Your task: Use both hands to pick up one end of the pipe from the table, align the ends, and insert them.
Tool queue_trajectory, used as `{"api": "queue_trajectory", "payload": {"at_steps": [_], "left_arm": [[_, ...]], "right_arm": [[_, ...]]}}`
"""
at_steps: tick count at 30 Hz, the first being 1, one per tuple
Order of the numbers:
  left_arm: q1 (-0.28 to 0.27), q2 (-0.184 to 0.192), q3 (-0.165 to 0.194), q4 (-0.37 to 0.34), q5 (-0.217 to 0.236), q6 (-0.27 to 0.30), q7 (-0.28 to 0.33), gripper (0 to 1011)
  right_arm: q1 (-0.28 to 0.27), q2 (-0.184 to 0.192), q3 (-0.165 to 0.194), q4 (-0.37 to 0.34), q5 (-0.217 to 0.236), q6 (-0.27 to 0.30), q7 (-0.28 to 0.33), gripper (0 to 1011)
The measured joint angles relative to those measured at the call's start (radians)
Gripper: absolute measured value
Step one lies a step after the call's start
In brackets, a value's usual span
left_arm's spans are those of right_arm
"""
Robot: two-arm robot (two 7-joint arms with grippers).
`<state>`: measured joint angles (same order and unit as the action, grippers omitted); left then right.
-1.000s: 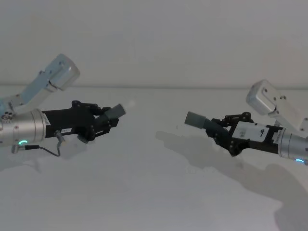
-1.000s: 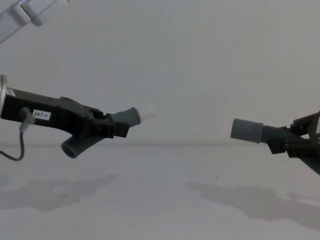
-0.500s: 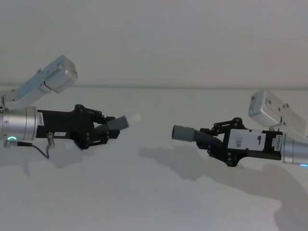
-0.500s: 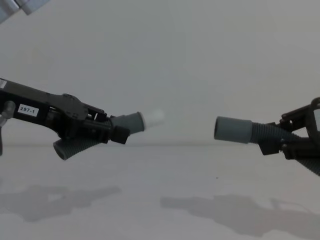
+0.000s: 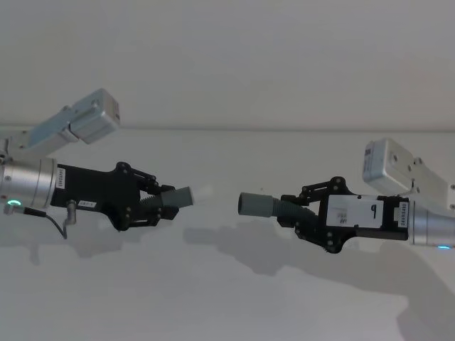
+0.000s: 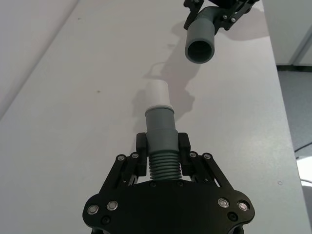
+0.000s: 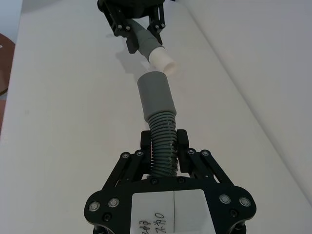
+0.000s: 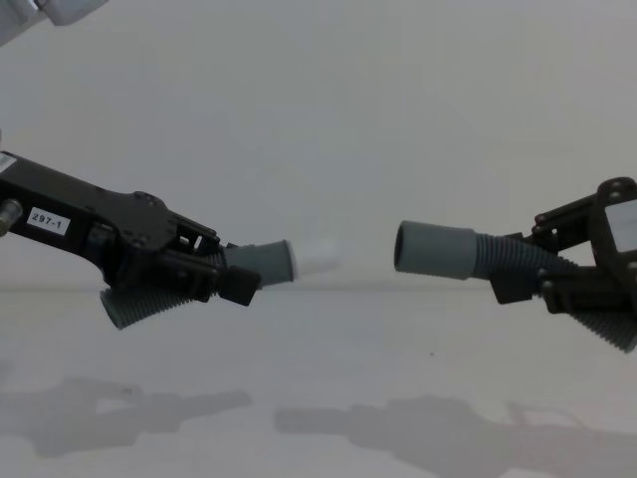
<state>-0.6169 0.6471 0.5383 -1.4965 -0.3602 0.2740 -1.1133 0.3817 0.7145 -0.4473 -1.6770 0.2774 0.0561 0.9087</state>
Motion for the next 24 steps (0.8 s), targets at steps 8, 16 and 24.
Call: {"api": "queue_trajectory", "payload": {"at_steps": [8, 16, 24], "left_arm": [[-0.018, 0.005, 0.022, 0.001, -0.001, -0.006, -0.030, 368], [-0.029, 0.007, 0.037, 0.000, -0.006, -0.009, -0.046, 367], [-0.039, 0.008, 0.050, 0.000, -0.010, -0.010, -0.056, 367]], "right_arm": [[0.004, -0.004, -0.015, -0.003, 0.004, -0.003, 0.000, 295], [0.008, -0.011, -0.025, 0.008, 0.006, -0.001, -0.009, 295], [0.013, -0.016, -0.035, 0.022, 0.012, 0.002, -0.014, 295]]}}
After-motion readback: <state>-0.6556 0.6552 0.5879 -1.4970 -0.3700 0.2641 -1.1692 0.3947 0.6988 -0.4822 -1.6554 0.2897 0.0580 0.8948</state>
